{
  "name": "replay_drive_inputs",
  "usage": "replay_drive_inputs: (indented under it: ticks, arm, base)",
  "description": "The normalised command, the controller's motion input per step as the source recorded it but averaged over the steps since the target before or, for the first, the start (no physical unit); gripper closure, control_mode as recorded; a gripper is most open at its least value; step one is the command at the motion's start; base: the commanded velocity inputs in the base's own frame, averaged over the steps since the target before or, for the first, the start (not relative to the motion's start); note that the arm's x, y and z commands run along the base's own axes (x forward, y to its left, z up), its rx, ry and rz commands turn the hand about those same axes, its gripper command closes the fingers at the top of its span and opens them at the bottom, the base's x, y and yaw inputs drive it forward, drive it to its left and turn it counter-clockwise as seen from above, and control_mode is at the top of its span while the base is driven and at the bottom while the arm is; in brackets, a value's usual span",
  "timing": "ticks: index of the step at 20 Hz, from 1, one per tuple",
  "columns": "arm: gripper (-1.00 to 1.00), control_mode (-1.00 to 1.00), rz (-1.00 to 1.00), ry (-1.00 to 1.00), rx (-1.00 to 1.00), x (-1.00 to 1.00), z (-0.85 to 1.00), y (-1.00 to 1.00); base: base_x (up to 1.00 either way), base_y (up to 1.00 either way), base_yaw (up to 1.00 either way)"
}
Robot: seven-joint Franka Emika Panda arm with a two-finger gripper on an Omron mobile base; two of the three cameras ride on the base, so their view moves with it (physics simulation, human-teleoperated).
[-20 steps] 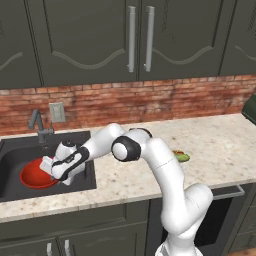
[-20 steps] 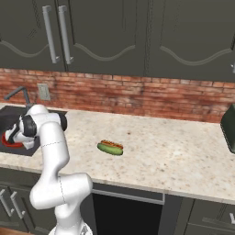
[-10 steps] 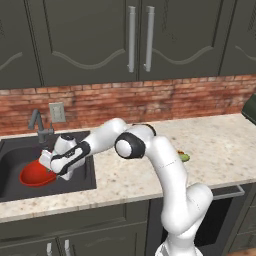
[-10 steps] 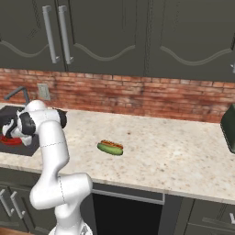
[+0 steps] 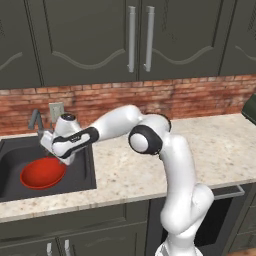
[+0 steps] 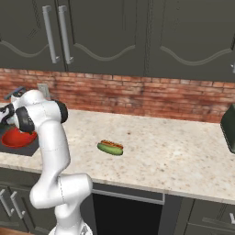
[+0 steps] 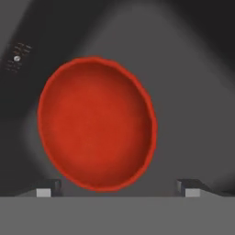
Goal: Dump the cucumber and hot dog from the bowl so the bowl can be washed. Place the bowl in the sink after clearing the leftovers.
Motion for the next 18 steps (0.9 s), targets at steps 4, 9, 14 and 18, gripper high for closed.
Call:
replay_drive_inputs:
  ticks: [4,9,14,18]
  arm:
    - [-1.00,-1.00,-0.08,0.00,0.03,-0.71,1.00,-0.87]
    - [-1.00,-1.00,-0.09,0.00,0.07,-0.99,1.00,-1.00]
    - [-1.00,-1.00,-0.06,0.00,0.09,-1.00,1.00,-1.00]
    - [-1.00,-1.00,-0.02,0.00,0.11,-1.00,0.83,-1.00]
  base:
    - [0.00,0.00,0.00]
    - [0.00,0.00,0.00]
    - [0.00,0.00,0.00]
    - [0.00,0.00,0.00]
